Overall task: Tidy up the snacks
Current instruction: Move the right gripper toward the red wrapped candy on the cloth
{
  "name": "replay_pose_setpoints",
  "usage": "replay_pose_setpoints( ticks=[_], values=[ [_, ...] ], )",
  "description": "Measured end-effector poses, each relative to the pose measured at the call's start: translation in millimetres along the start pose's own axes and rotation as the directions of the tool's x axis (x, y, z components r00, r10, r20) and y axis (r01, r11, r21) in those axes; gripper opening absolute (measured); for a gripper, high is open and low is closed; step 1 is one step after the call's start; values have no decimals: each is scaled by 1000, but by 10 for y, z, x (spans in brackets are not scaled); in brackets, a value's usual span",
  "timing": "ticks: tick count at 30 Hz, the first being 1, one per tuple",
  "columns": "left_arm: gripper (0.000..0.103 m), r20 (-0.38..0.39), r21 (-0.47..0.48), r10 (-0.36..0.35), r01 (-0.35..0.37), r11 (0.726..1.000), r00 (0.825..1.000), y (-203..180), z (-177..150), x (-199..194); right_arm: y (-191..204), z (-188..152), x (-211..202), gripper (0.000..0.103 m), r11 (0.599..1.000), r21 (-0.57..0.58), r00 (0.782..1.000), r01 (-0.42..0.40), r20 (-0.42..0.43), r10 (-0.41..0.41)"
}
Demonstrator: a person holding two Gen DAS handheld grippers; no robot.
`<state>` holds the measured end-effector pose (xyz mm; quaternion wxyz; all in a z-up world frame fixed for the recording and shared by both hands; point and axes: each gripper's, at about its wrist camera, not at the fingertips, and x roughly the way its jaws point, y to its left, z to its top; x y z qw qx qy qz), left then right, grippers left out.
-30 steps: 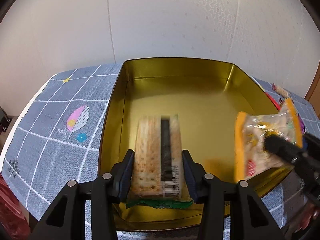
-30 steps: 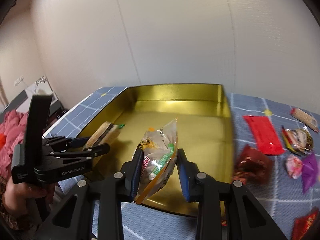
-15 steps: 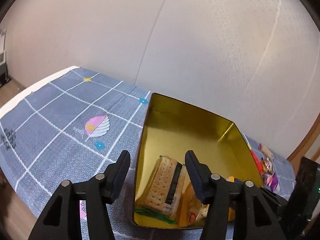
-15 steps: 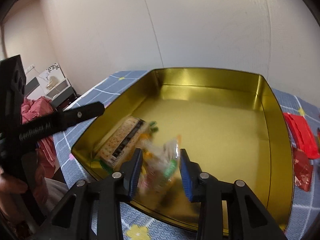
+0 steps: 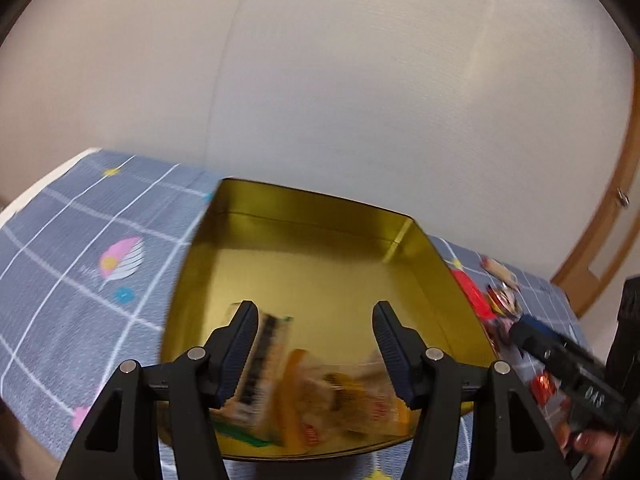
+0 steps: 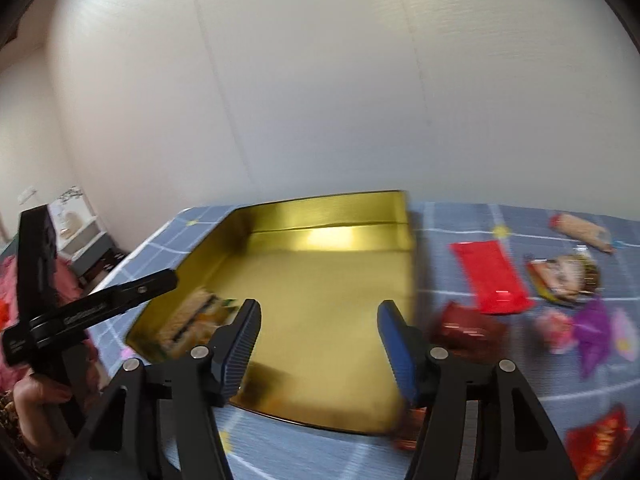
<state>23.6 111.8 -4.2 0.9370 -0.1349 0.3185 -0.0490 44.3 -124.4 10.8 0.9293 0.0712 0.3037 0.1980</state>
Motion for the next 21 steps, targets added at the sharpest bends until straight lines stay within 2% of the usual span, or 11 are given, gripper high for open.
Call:
replay_pose_setpoints(
  ticks=[2, 6, 11, 14, 18, 21],
  values=[
    [61, -3, 28, -11, 12, 1000, 1000, -103, -17, 26, -166, -1, -100, 69, 999, 19, 999, 40, 3, -41],
    [61, -14, 83, -55, 56, 995, 998, -322, -74, 55, -500, -38, -282, 69, 992, 58, 994, 111, -11, -110],
    [61, -8, 195, -107, 106, 975, 994, -652, -178, 24, -891, -122, -515, 74, 975, 120, 983, 186, -25, -184],
    [61, -13, 231, -140, 139, 963, 990, -806, -244, 12, -1089, -200, -662, 74, 959, 157, 972, 235, -37, -233],
    [61, -36, 231, -183, 186, 955, 982, -946, -366, 12, -1321, -329, -910, 74, 934, 209, 957, 289, -54, -284],
    [61, -64, 264, -199, 208, 942, 978, -1080, -468, 41, -1425, -436, -1080, 74, 914, 204, 937, 351, -73, -343]
  ],
)
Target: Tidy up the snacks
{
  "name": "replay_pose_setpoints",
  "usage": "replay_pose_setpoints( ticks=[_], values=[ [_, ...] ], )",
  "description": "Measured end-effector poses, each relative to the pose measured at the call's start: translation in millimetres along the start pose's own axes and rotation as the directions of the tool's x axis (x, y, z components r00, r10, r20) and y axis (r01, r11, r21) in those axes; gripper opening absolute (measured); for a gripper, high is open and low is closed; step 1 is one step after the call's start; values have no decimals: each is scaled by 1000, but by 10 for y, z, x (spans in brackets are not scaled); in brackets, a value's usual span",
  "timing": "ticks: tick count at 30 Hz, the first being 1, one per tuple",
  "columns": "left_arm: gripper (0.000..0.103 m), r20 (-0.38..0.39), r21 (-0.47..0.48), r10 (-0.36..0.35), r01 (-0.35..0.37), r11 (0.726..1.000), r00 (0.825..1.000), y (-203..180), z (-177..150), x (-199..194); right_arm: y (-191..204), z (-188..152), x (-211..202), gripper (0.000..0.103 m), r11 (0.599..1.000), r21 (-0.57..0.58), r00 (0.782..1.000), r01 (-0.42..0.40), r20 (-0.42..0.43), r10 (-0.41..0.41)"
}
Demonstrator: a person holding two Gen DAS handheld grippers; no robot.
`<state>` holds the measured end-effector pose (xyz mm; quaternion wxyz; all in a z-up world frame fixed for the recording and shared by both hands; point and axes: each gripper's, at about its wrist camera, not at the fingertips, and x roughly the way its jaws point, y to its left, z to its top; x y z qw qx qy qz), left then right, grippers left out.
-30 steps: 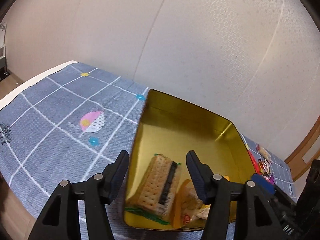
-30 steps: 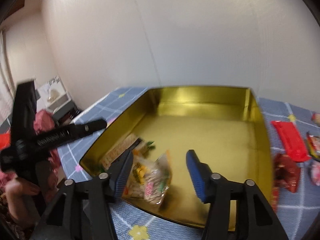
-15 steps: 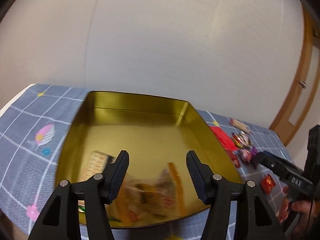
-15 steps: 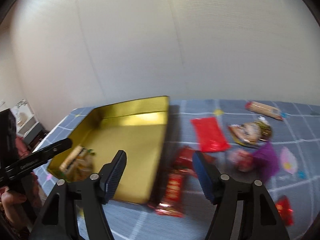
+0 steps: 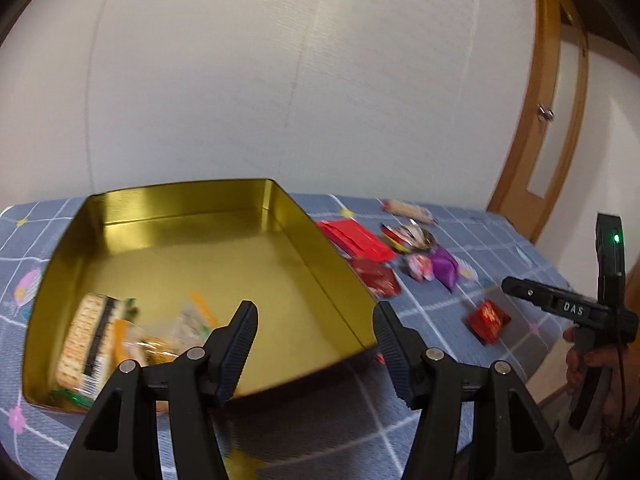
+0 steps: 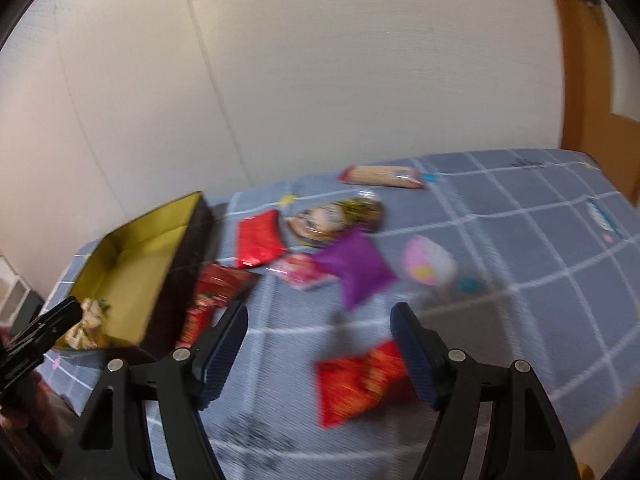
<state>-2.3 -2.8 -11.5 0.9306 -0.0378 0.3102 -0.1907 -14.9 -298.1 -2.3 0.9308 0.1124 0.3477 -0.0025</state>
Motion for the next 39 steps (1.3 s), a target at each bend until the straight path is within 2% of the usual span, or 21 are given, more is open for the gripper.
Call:
replay_pose_setpoints(
  ticks=[3, 7, 9, 15, 21, 23, 25, 27, 30, 33, 36, 39],
  values=[
    [61, -18, 55, -10, 11, 998, 1000, -148, -47, 48, -154, -87, -24, 74, 1000, 9, 999, 20, -28, -19],
    [61, -26, 83, -32, 34, 996, 999, -253, -110, 40, -248, -177, -23, 74, 1000, 25, 998, -14, -68, 15],
    [61, -32, 93, -30, 33, 995, 999, -287, -136, 35, -241, -188, 7, 74, 999, 32, 996, -35, -86, 38],
    [61, -39, 95, -28, 32, 995, 999, -287, -153, 34, -127, -205, 139, 78, 999, 5, 991, -31, -127, 32],
    [61, -39, 82, -29, 32, 996, 999, -268, -145, 52, -40, -274, 263, 78, 997, -74, 985, 26, -169, -38],
    [61, -39, 82, -29, 32, 996, 999, -267, -141, 57, -69, -284, 314, 70, 996, -81, 982, 36, -184, -50],
    [61, -40, 84, -28, 31, 996, 999, -278, -142, 59, -107, -286, 377, 50, 995, -83, 977, 48, -201, -64],
    [61, -43, 88, -29, 33, 996, 999, -283, -146, 62, -145, -259, 407, 41, 995, -81, 978, 64, -193, -79],
    [61, -44, 96, -30, 34, 995, 999, -294, -152, 62, -221, -209, 457, 36, 997, -45, 980, 63, -185, -70],
    [61, -46, 96, -30, 34, 995, 998, -293, -152, 70, -298, -149, 507, 33, 994, -27, 979, 102, -176, -105],
    [61, -48, 89, -32, 36, 995, 998, -281, -145, 77, -382, -109, 507, 36, 995, 25, 980, 99, -174, -93],
    [61, -48, 86, -36, 40, 996, 998, -278, -139, 81, -464, -80, 404, 57, 993, 84, 987, 80, -147, -67]
  ],
)
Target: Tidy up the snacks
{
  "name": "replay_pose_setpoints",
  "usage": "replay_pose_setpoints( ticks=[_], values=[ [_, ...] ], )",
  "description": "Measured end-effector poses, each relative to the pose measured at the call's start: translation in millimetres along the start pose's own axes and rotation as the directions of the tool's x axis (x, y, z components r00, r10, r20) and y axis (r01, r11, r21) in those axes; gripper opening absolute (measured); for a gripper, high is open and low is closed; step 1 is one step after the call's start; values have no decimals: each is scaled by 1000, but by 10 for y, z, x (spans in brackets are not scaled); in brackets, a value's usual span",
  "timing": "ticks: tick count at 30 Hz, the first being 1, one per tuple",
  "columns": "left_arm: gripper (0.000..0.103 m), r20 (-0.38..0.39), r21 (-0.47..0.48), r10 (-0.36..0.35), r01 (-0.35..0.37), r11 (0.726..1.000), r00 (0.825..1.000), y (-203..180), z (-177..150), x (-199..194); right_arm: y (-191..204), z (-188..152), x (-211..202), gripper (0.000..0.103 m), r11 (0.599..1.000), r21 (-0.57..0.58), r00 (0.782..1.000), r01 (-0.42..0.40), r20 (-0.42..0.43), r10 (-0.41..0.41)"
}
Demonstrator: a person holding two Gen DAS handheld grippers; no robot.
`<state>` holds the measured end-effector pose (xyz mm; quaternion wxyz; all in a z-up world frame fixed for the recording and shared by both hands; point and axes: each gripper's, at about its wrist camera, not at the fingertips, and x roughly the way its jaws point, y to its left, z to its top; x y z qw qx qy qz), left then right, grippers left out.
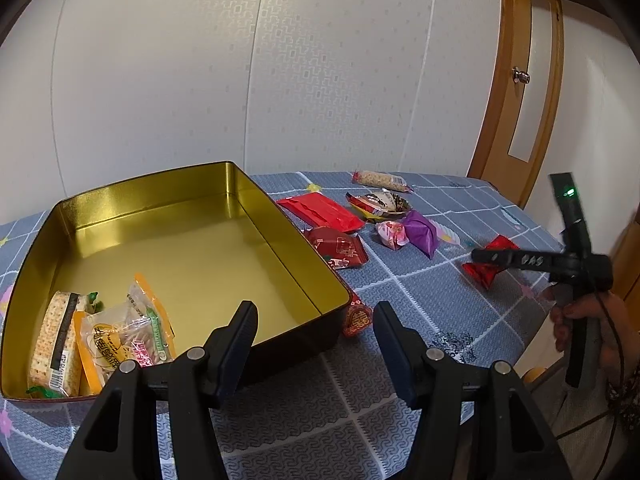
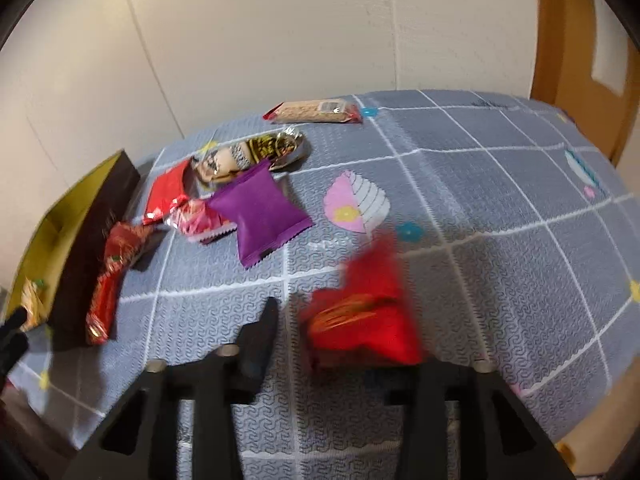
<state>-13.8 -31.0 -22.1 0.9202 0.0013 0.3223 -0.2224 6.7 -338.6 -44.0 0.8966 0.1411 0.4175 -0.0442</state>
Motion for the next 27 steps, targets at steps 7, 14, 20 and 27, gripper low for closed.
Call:
replay_pose_setpoints(
  ticks=[7, 14, 20, 27],
  values=[
    [61, 5, 4, -12, 12, 1000, 1000, -10, 8, 2, -282, 31, -198, 66, 993, 112, 998, -26, 54, 20],
    [61, 8, -1, -13, 13, 1000, 1000, -6, 12, -1, -310, -11, -45, 59, 991, 126, 999, -34, -4, 35],
    [61, -10, -25, -6, 6, 1000, 1000, -68, 52, 35, -152, -29, -4, 28, 996, 53, 998, -67, -2, 67],
    [61, -23, -33, -27, 26, 999, 999, -296, 57, 128, -285, 70, -33, 34, 991, 128, 999, -24, 48, 18]
  ],
)
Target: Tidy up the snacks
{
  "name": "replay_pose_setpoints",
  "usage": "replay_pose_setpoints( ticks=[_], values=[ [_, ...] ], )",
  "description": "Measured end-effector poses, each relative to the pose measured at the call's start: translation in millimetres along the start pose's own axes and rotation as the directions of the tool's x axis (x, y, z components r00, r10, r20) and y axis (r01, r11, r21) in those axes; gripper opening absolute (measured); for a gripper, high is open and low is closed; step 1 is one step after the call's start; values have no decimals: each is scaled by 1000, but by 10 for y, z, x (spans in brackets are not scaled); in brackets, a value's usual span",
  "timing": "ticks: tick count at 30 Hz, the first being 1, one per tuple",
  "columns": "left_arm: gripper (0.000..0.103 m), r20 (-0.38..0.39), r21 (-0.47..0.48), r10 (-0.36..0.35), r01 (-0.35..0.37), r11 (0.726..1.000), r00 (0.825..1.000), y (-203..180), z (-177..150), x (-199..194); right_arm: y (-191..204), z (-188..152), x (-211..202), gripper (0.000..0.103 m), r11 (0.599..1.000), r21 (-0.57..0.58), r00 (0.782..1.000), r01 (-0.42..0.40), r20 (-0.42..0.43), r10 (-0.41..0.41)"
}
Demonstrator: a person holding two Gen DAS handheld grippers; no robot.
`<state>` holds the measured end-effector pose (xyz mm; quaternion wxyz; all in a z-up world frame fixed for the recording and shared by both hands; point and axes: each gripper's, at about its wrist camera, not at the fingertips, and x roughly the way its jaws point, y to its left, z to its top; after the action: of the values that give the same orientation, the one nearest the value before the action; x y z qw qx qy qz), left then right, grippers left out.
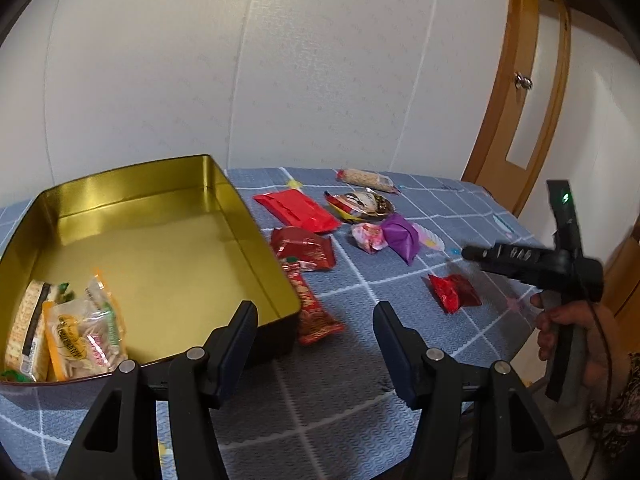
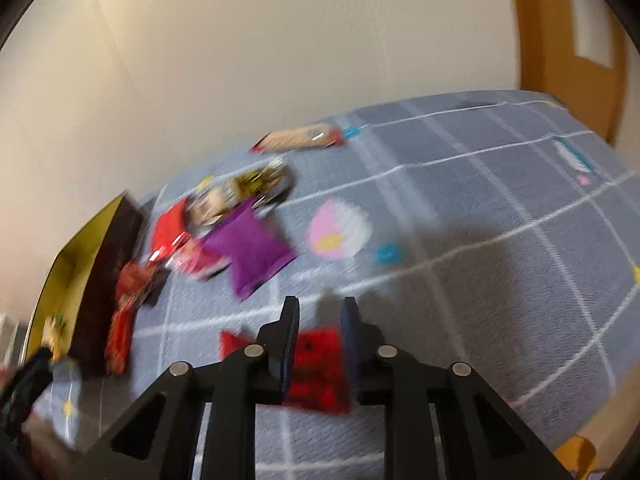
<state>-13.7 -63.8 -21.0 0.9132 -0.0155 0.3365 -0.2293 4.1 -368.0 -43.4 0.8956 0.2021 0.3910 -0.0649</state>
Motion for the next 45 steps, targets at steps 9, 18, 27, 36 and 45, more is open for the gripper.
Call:
replay_pose_setpoints(
  ticks=[9, 18, 27, 36, 45],
  values=[
    [61, -17, -54, -1, 0, 999, 1000, -53, 120, 77, 95, -205, -215, 64, 993, 33, 992, -113, -44, 115],
    [61, -45, -73, -20, 16, 997, 999, -167, 344, 203, 465, -238, 87, 70, 982, -187, 995, -21, -105, 1],
    [61, -156, -63, -79, 70, 996, 985, -546, 635, 694, 245, 20, 126, 38, 983, -177, 997, 42, -59, -53],
    [61, -326, -218, -142, 72, 973, 935, -864, 814, 1534, -343, 153, -57, 47, 993, 110, 999, -30, -11, 32],
    [64, -398, -169, -14, -58, 984, 917, -1117, 938, 2048, -679, 176, -316, 55, 975, 217, 998, -43, 63, 30]
  ],
)
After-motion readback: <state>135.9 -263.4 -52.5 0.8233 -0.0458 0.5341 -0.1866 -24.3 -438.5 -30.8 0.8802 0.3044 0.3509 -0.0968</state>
